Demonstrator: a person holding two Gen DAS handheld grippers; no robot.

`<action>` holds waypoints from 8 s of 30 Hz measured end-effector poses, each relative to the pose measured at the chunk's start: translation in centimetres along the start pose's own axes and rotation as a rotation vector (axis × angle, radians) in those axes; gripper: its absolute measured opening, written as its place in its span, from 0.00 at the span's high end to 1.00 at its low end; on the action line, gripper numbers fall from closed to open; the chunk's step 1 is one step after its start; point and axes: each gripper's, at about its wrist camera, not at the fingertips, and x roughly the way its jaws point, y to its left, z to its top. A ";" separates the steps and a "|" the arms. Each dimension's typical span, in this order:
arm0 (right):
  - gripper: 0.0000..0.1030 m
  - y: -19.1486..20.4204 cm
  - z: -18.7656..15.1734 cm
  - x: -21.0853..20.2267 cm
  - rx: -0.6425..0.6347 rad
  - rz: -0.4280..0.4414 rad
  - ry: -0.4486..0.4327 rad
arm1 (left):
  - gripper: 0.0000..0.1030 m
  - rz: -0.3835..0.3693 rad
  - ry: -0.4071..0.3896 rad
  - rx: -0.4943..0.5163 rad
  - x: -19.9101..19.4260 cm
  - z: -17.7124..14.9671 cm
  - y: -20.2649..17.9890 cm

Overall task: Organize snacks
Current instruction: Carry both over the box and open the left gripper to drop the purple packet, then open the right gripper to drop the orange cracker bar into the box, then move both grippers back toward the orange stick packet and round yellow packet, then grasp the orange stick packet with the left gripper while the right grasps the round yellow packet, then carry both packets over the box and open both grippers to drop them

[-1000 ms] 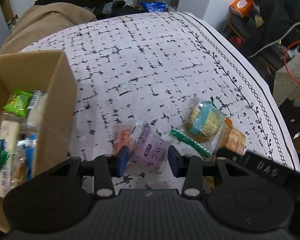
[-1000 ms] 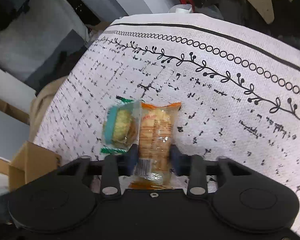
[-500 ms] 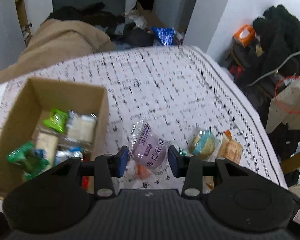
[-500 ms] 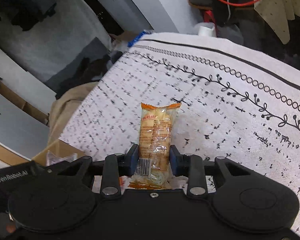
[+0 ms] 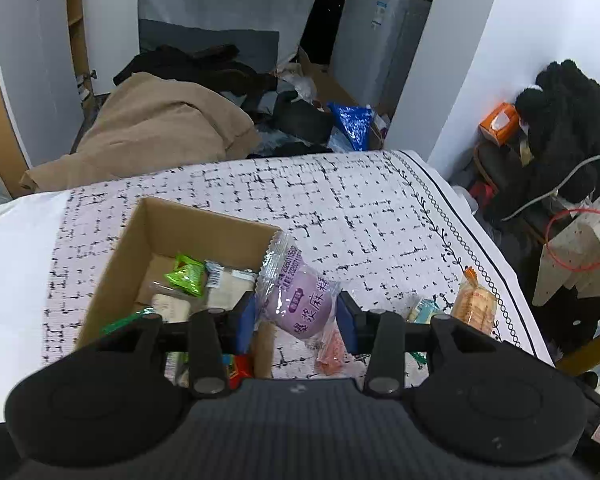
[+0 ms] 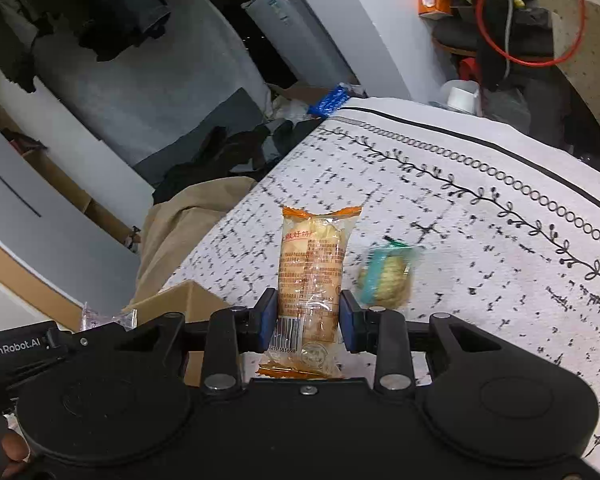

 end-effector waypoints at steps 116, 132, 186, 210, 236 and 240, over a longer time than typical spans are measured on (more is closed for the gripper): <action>0.26 -1.8 4.5 -1.0 -0.082 -0.053 0.069 | 0.00 -0.075 0.076 -0.032 1.8 1.2 0.6; 0.27 -5.5 4.7 3.0 0.055 -0.036 0.136 | 0.17 -0.107 0.110 -0.036 7.7 -0.7 -4.1; 0.57 -3.7 4.1 5.9 0.002 -0.003 0.188 | 0.79 0.001 0.193 -0.031 10.6 -1.6 -4.8; 0.57 1.4 2.9 1.6 -0.123 0.147 0.087 | 0.79 0.060 0.045 -0.087 2.8 0.0 -0.9; 0.57 7.7 1.0 5.0 -0.192 0.166 0.113 | 0.79 0.097 0.025 -0.211 4.2 4.4 9.4; 0.57 8.6 0.8 6.1 -0.202 0.171 0.127 | 0.79 0.086 0.042 -0.214 5.5 4.8 10.3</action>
